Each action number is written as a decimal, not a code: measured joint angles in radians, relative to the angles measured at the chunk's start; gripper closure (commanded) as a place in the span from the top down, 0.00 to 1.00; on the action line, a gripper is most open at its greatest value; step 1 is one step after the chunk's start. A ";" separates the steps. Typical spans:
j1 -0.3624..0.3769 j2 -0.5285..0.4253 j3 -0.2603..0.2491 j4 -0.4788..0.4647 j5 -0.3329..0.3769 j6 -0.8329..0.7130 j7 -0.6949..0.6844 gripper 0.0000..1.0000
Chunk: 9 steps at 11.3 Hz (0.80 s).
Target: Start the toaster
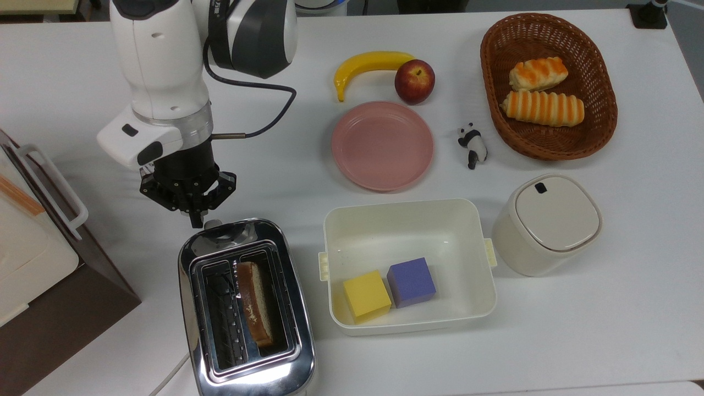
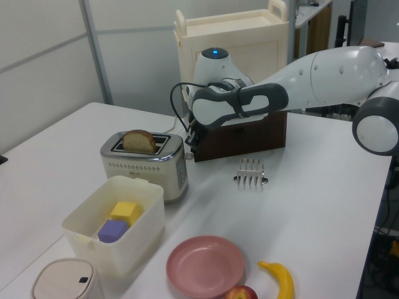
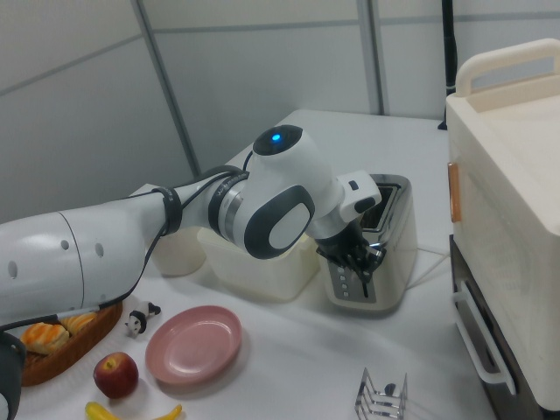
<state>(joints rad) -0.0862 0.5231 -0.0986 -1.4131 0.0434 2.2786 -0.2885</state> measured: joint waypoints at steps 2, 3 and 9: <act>0.000 0.000 0.000 0.009 0.034 0.000 0.000 0.00; 0.000 0.000 0.001 0.010 0.038 0.000 0.000 0.00; 0.023 0.036 0.007 0.006 0.038 0.000 0.000 0.00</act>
<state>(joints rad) -0.0628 0.5596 -0.0916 -1.4067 0.0817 2.2791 -0.2885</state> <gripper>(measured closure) 0.991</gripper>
